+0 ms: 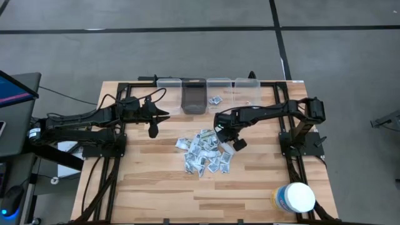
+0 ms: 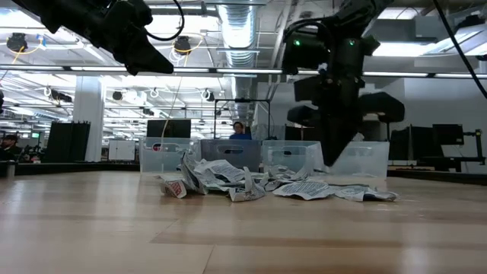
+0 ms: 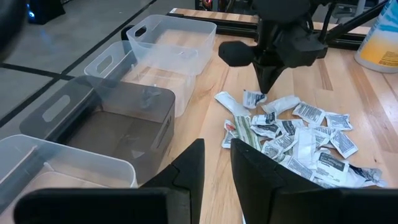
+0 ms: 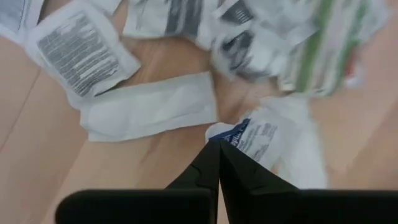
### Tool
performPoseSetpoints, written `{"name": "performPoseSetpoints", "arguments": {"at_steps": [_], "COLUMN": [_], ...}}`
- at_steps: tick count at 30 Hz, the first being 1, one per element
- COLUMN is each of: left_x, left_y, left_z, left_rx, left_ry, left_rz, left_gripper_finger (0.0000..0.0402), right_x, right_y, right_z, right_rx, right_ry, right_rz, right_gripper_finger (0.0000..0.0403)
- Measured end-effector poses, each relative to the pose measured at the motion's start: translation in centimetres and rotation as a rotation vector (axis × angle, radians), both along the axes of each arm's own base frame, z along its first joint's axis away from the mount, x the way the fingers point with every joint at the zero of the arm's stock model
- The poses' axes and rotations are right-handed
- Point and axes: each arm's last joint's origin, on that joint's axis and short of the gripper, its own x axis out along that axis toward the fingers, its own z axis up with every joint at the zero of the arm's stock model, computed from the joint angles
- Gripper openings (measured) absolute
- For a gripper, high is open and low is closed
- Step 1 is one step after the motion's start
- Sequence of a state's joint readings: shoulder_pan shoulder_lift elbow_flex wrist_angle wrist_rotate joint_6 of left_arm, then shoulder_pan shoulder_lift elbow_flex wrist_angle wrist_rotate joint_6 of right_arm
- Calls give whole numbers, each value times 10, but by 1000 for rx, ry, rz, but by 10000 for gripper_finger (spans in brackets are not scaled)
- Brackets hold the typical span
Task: Pick & Place First Aid Supplies
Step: Put the alcohol pad into the black bin, then put the bandage into the left transparent bin
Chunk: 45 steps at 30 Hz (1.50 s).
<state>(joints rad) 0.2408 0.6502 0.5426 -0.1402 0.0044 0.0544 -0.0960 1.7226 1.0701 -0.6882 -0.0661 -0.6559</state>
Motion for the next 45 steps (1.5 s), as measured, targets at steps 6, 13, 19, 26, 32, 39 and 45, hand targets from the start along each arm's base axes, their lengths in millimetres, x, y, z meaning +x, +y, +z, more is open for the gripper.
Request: {"name": "performPoseSetpoints", "arguments": {"at_steps": [6,13,19,26,32,39,45], "left_x": [0,0,0,0,0,1,4], "left_y": [0,0,-1,-1,-1,-1,-1], "left_z": [0,0,1,1,1,0,-1], "left_rx": [0,-3,-8,-10,-13,-20,-49], "left_ry": [-1,-3,-8,-9,-10,-11,-5], "left_rz": [0,-15,-37,-47,-50,-46,-41], "left_gripper_finger": [78,78,78,78,78,78,78], "right_x": [14,31,38,49,56,78,97], "right_y": [-4,-9,-22,-52,-85,-118,-123], "right_z": [25,58,77,104,117,82,74], "right_rx": [-34,-85,-184,-302,-405,-418,-466], "right_ry": [-60,-170,-219,-364,-522,-507,-472], "right_rz": [42,125,172,176,132,68,-19], "right_gripper_finger": [0,0,0,0,0,0,0]}}
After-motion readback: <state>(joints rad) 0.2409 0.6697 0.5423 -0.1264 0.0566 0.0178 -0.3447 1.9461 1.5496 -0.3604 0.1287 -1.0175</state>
